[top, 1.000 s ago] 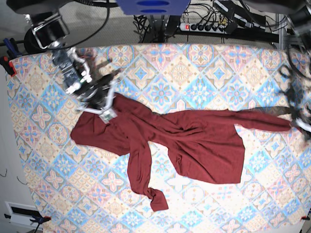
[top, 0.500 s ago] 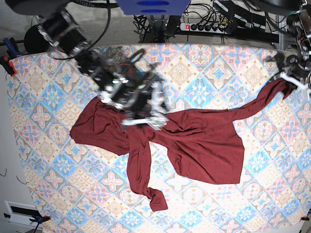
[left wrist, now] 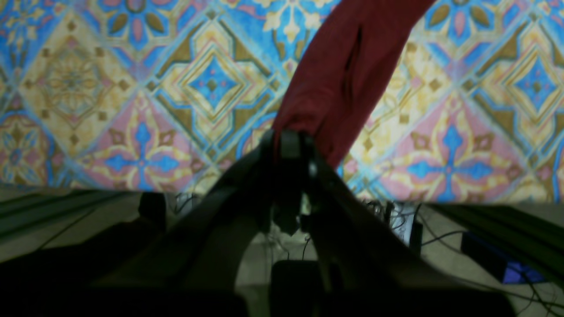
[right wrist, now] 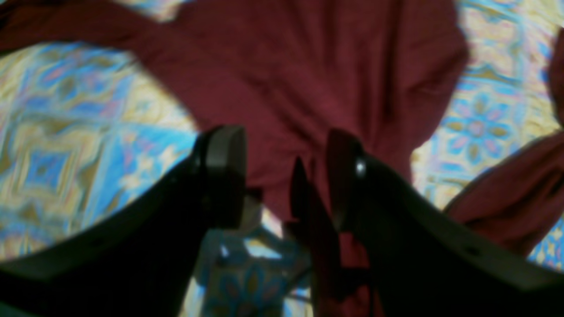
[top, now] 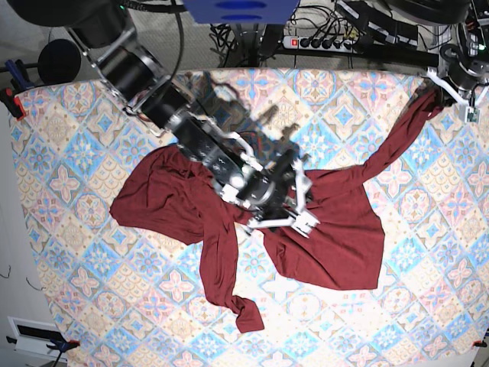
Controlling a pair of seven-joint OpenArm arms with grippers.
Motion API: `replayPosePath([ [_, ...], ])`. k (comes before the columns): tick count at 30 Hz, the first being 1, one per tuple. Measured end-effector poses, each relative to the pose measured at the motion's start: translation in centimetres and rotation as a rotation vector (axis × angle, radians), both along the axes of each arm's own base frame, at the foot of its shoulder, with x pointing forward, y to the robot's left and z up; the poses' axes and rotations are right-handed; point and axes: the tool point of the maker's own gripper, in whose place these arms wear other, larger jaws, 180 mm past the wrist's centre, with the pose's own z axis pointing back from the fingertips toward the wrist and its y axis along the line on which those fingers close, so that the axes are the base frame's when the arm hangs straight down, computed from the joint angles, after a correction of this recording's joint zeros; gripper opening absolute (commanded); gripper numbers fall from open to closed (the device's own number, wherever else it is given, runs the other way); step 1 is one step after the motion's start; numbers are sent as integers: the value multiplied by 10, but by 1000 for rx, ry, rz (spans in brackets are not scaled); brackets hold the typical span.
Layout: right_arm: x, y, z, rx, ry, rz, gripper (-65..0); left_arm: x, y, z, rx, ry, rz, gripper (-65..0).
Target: Layout the t-shirt on the table in an organized manner, then fold the t-shirt properly
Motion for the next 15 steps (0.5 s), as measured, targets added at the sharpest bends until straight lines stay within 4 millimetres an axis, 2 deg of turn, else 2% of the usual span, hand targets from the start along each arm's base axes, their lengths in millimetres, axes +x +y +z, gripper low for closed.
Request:
replayPosePath([
  [3,5,22,4,28,8,21,-368,-5,-2,3,15,21,-32,-650],
  [5,9,22,-2,15,23,18,-368,-3,-6,8,25,15,-54,-650],
  [7,19,8,-17,-49,40,-9,-368,-6,-14,11,20,25,-92,-650],
  [9,34,-16,-30,-151,5,-56,-368,-11,-22,12,20,46,-118,-650],
  [10,38,-18,-31,-186,-17,-70,-368,-10,-23,13,23,47,-126,-650],
  [15,29,20,-33,-201,-44,-2,-368,-16,-32,11,-18,74,-153,-650],
])
